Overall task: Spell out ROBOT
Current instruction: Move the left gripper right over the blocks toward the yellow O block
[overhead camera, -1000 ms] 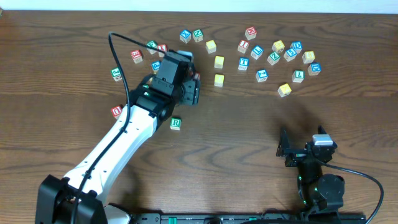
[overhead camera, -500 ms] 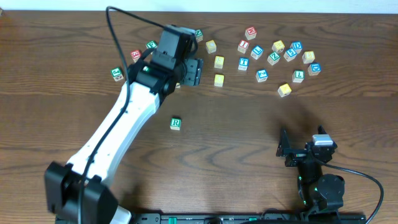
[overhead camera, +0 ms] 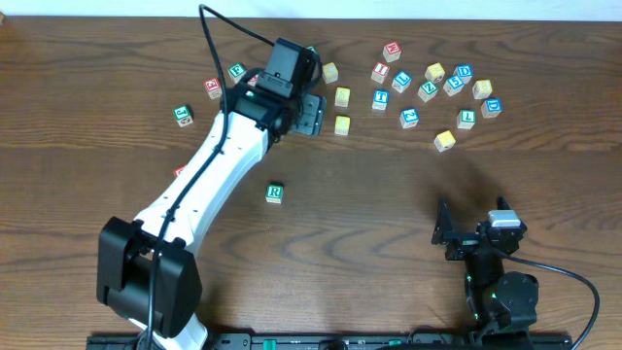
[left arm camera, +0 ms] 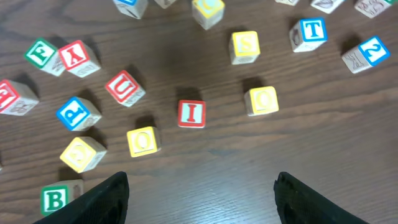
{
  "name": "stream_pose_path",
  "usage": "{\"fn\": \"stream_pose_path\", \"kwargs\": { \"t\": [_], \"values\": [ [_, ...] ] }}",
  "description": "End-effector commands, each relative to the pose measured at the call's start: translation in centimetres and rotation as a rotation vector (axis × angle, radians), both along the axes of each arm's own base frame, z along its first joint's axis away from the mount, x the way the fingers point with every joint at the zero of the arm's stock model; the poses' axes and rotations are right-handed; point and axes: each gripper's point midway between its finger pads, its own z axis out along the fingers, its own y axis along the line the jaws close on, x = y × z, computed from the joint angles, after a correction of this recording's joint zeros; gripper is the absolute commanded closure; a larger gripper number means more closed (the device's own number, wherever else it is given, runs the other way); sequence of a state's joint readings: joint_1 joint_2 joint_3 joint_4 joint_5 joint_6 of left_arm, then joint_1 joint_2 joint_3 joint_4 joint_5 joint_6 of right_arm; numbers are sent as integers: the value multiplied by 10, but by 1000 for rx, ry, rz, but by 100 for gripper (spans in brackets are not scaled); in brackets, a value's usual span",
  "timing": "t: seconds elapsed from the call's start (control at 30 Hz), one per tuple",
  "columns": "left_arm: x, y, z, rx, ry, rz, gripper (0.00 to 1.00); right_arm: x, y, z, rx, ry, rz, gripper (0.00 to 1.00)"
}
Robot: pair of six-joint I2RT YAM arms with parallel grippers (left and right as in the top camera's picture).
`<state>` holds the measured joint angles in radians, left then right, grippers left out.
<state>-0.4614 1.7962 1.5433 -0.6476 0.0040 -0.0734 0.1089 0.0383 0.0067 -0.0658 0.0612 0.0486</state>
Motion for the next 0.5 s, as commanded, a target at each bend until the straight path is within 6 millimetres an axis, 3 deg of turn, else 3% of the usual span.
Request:
{"fn": "stream_pose_path", "kwargs": {
  "t": [0.0, 0.33, 0.47],
  "values": [
    [2, -18, -1, 5, -4, -61, 27, 0, 0, -1, 12, 3, -6, 1],
    [17, -48, -24, 36, 58, -101, 27, 0, 0, -1, 12, 3, -6, 1],
    [23, -56, -20, 31, 47, -107, 27, 0, 0, -1, 12, 3, -6, 1]
  ]
}}
